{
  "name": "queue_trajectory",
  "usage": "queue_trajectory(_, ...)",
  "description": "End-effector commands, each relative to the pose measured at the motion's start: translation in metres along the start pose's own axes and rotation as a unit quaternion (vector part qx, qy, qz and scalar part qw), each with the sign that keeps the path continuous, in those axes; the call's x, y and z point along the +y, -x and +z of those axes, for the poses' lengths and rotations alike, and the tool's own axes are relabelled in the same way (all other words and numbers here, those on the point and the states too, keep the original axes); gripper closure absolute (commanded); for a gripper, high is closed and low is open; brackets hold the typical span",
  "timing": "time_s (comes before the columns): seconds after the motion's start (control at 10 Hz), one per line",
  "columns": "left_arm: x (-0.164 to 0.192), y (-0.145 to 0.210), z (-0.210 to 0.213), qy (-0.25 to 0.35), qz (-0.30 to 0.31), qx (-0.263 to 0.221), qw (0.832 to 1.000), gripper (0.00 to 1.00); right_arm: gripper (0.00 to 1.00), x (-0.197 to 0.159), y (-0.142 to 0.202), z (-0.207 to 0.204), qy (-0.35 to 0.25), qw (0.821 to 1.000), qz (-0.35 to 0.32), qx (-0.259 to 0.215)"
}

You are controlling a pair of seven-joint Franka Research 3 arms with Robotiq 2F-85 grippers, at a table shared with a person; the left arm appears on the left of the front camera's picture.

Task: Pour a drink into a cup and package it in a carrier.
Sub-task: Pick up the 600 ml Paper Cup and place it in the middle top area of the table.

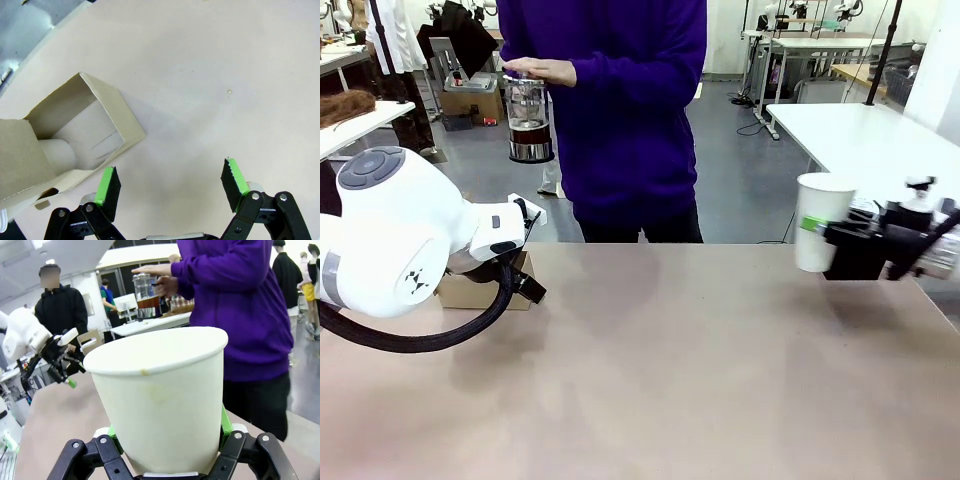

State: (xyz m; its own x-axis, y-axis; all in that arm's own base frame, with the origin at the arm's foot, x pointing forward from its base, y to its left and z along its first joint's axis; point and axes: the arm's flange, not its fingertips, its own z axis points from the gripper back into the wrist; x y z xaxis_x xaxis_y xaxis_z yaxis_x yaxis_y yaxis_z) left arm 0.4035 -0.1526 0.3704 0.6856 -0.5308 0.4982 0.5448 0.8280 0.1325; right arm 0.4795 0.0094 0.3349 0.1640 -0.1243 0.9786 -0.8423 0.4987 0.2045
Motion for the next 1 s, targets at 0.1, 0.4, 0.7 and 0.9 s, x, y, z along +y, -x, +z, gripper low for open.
queue_trajectory(0.1,0.000,0.000,0.000,0.001,0.001,0.000,1.000,0.00,0.20,-0.003,0.005,-0.083,0.027,0.999,-0.008,0.018)
queue_trajectory(0.4,0.000,0.000,0.000,0.001,0.001,0.000,1.000,0.00,0.20,-0.009,0.042,-0.137,0.051,0.998,0.022,0.004)
queue_trajectory(0.7,0.000,0.000,0.000,0.001,0.001,0.000,1.000,0.00,0.20,-0.023,0.074,-0.153,0.044,0.997,0.061,-0.022)
queue_trajectory(0.9,0.000,0.000,0.000,0.001,0.001,0.000,1.000,0.00,0.20,-0.028,0.077,-0.152,0.031,0.999,0.033,-0.029)
